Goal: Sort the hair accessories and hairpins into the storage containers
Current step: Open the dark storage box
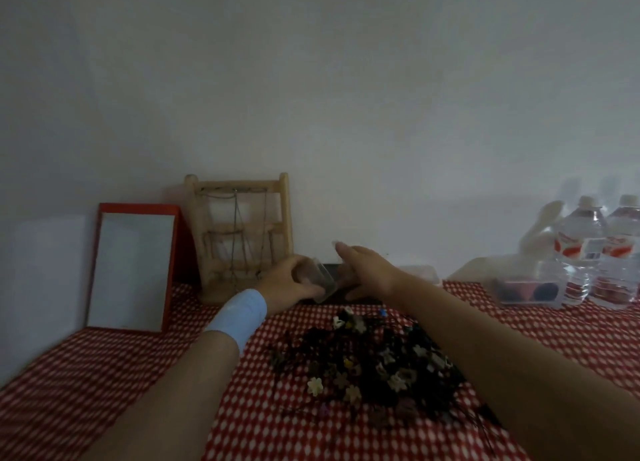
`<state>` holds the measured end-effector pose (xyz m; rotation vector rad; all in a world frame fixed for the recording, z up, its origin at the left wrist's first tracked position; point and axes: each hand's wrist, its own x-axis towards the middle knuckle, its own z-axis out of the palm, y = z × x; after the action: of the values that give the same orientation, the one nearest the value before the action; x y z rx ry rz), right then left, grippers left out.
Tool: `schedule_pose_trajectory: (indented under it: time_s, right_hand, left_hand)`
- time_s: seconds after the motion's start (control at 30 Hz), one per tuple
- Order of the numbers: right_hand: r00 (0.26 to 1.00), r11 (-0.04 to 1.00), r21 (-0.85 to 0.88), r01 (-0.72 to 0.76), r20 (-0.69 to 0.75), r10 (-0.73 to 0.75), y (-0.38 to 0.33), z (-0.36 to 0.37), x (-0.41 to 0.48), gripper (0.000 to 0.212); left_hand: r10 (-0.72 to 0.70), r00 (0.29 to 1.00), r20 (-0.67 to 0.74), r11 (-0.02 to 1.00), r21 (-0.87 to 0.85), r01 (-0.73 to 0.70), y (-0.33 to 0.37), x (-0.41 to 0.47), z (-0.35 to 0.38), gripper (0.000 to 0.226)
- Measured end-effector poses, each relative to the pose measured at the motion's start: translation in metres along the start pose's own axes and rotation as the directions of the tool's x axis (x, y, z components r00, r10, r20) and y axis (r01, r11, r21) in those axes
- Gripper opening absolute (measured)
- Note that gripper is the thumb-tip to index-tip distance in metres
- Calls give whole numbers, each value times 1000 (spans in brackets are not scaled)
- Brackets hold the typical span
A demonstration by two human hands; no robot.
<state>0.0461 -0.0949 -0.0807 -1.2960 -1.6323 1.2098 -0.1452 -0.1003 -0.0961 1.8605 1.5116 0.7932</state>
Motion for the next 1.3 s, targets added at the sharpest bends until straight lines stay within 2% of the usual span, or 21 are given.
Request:
schedule_pose_trajectory:
  time_s: [0.13,0.2,0.27,0.37,0.43,0.53,0.6,0.67,0.73,0.77,0.83,0.93,1.0,1.1,1.2,1.3]
  right_hand:
    - [997,993,101,-60,45,56,2,42,14,62]
    - [997,991,124,-47,65,39,6,56,23,59]
    - [997,990,138,-30,71,21,9,67,29,58]
    - [995,995,100,-18,103,8,9,82,33,49]
    - [991,996,88,-29,132,18,10,91,35,38]
    - [984,999,22,-44,174,40,17,96,38,54]
    - [981,999,27,-22,195,16,18,94,36,51]
    - [983,998,65,16,181,-27,17,86,36,44]
    - [985,993,104,51,157,-67,14,76,35,42]
    - [986,991,117,66,145,-83,14,71,35,43]
    - [987,987,133,93,119,-109,12,60,33,46]
    - [985,976,145,160,36,-167,15,33,28,48]
    - [980,972,127,199,3,-201,19,13,23,49]
    - [970,969,-69,235,-52,-239,29,-21,17,59]
    - [971,956,-220,196,-91,-220,37,-55,10,73]
    - [969,892,-432,134,-134,-210,46,-85,11,75]
  left_hand:
    - [68,997,-48,997,-34,-70,-26,-17,-15,84]
    - [70,995,-71,996,57,-66,-38,-16,-22,81]
    - [18,997,-70,980,197,-4,-46,-18,-28,78]
    - [-113,991,-76,942,308,131,-62,-18,-33,87]
    - [-148,985,-86,925,339,169,-74,-16,-34,80]
    - [-184,983,-27,896,407,179,-90,-15,-35,73]
    - [-209,978,30,862,478,169,-88,-15,-38,68]
    - [-184,982,37,847,513,139,-80,-9,-44,48]
    - [-87,995,-51,882,460,101,-67,1,-47,20]
    - [-45,994,-104,910,406,84,-56,6,-46,16]
    - [-41,987,-156,947,310,88,-33,11,-41,26]
    - [-79,995,-62,975,201,90,-7,23,-20,31]
    - [-108,994,6,993,42,107,4,30,-4,28]
    - [-98,995,18,986,-130,99,22,45,21,15]
    - [-60,998,-3,977,-205,58,42,59,46,30]
    - [-52,998,22,964,-258,56,56,75,68,38]
